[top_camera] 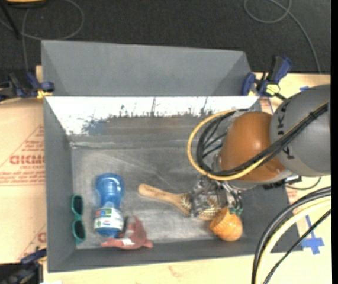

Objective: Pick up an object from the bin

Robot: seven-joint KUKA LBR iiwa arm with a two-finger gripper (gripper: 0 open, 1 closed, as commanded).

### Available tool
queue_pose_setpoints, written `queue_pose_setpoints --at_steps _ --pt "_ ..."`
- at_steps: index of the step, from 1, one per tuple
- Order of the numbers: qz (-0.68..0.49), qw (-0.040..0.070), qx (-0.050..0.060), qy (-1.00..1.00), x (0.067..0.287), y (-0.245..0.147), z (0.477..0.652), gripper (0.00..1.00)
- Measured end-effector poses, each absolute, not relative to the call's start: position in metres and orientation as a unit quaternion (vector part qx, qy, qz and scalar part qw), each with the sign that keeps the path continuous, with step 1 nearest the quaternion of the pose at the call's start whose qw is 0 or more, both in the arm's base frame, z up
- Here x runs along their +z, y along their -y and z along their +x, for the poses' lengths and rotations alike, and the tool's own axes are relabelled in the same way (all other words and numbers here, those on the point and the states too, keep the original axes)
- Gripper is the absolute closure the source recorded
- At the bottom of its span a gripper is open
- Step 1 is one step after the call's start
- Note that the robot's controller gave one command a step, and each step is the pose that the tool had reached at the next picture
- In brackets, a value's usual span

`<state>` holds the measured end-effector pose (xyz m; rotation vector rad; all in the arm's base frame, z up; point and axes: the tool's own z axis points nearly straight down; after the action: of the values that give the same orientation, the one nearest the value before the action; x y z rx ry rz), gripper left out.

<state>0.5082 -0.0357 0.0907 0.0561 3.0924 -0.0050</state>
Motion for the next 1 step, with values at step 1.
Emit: queue_pose_setpoints --at_steps 1 --pt "-0.015 0.0 -0.001 -1.0 0.28 0.049 0.514 1.0"
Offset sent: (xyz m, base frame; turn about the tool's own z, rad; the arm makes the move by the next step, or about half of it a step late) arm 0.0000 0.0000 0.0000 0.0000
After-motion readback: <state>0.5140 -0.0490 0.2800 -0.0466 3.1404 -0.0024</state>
